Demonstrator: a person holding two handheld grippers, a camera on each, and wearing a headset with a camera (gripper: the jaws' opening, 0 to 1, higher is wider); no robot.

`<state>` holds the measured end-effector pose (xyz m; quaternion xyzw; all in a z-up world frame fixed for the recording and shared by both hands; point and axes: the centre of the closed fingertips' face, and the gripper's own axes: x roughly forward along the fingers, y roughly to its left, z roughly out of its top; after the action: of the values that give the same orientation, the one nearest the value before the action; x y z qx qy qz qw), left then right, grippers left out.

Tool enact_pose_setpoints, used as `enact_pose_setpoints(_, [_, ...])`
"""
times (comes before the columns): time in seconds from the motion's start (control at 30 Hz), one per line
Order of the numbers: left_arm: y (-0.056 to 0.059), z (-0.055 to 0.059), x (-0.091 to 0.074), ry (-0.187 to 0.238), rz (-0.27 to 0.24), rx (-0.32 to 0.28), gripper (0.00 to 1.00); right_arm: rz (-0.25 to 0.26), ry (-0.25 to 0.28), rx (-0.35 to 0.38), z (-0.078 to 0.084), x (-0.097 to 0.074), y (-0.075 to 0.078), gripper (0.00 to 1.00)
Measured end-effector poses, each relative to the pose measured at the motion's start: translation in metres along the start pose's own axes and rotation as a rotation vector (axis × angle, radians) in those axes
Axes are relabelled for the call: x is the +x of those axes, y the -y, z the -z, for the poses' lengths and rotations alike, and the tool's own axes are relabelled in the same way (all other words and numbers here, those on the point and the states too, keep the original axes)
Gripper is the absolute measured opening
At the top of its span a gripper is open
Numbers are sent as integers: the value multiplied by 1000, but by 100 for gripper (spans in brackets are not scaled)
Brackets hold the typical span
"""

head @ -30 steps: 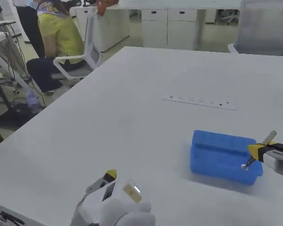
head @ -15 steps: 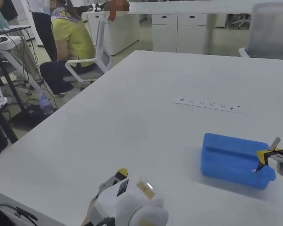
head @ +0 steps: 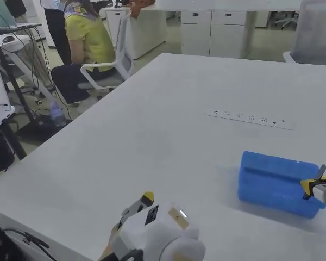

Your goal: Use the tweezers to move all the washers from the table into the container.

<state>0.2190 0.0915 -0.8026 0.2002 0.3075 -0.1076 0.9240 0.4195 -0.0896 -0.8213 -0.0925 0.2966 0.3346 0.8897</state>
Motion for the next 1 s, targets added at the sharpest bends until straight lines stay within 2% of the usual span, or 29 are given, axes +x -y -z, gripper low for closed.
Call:
enact_pose_setpoints(0.2, [1,1,0,-8,5,1,99,-11,9,29,-2,-3,2,3])
enact_pose_setpoints(0.33, [2,2,1,-12,7,8,99,-4,60,47,-15,-14,5,3])
enact_pose_setpoints(0.47, [1,1,0,-7,5,6,99,-8,117,60,-30,-35,5,3])
enact_pose_setpoints(0.57, [3,0,0,-1,10,4,99,-52,140,53,-38,-50,-5,2])
enact_pose_setpoints(0.6, [3,0,0,0,12,6,99,-76,144,26,-41,-57,-12,2])
enact_pose_setpoints(0.63, [4,0,0,-1,14,9,99,-76,143,0,-41,-61,-15,2])
enact_pose_setpoints(0.77, [5,0,0,2,23,2,99,-127,121,-78,-36,-75,-36,2])
enact_pose_setpoints(0.83, [4,0,0,0,23,-1,99,-168,85,-118,-29,-80,-49,1])
enact_pose_setpoints(0.87, [4,0,-1,5,22,-3,99,-214,49,-149,-21,-81,-61,2])
enact_pose_setpoints(0.93, [4,-1,-1,10,26,-13,99,-244,0,-222,-8,-84,-75,2])
enact_pose_setpoints(1.0, [3,-1,-1,11,25,-19,99,-306,-64,-297,9,-86,-91,2])
